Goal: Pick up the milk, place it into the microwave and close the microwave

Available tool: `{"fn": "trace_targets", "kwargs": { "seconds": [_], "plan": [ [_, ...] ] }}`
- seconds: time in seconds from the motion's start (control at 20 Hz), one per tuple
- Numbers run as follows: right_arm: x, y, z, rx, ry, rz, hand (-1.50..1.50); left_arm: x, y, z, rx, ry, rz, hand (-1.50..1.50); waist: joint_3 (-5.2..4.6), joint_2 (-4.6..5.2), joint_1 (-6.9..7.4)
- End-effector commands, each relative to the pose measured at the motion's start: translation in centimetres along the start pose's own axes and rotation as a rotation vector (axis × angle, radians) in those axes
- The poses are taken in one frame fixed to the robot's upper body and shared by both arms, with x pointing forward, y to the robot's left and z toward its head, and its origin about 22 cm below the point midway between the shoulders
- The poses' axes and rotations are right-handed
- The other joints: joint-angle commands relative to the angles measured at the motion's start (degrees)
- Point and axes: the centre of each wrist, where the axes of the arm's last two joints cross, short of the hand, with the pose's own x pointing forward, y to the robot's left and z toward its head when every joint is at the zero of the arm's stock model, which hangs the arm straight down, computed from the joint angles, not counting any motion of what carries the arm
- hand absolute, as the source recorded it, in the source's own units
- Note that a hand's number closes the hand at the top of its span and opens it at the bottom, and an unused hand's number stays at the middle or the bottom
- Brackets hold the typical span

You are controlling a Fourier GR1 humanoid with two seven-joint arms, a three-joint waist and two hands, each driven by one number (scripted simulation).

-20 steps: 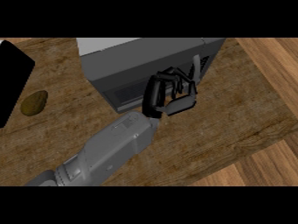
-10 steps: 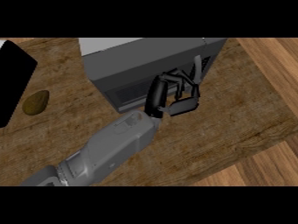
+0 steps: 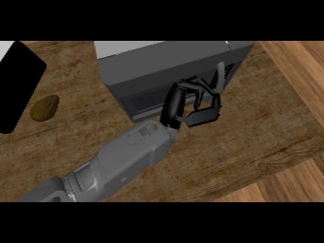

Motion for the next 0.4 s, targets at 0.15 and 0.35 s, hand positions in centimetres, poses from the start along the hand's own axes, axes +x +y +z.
{"fn": "trace_targets", "kwargs": {
  "seconds": [0.15, 0.35],
  "plan": [
    [0.56, 0.29, 0.78, -0.028, 0.009, -0.007, -1.50, -3.28, 3.72, 0.72, 0.224, 0.168, -0.055, -1.50, -0.15, 0.14, 2.36],
    [1.06, 0.44, 1.03, -0.034, 0.029, 0.007, -1.50, -3.47, 3.68, 0.96, 0.214, 0.176, -0.045, -1.50, -0.17, 0.04, 3.02]
  ]
}}
